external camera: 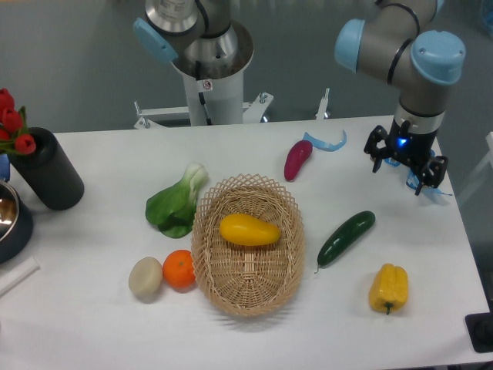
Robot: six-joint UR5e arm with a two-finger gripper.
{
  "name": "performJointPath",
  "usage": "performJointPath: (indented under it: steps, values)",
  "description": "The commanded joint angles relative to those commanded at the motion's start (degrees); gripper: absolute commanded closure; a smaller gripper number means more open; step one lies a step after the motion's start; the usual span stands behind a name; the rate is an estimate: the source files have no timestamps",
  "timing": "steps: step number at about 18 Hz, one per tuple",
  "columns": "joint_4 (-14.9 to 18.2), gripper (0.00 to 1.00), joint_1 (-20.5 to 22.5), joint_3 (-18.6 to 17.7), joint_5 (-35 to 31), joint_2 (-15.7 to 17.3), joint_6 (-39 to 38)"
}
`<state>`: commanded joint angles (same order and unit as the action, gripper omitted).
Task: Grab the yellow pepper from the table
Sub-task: 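Move the open gripper down toward the yellow bell pepper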
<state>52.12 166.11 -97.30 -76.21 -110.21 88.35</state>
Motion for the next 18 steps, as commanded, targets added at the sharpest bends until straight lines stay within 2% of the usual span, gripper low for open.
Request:
performJointPath:
  steps: [2, 5, 6, 9, 11, 18]
  values:
    - [-0.09, 0.00, -0.52, 1.84, 0.00, -2.71, -2.29]
    - [-0.27, 0.00, -3.86, 5.96, -0.08, -8.68, -2.74]
    - [-0.27, 0.00, -4.22, 7.20, -0.08, -9.66, -4.48]
    - [-0.27, 0.00, -5.27, 9.31, 0.00, -11.86, -11.51]
    - [-0.27, 0.00, -6.06, 10.72, 0.00, -13.71, -13.45]
    - [-0.36, 0.00, -6.24, 14.59, 0.00, -17.05, -17.14]
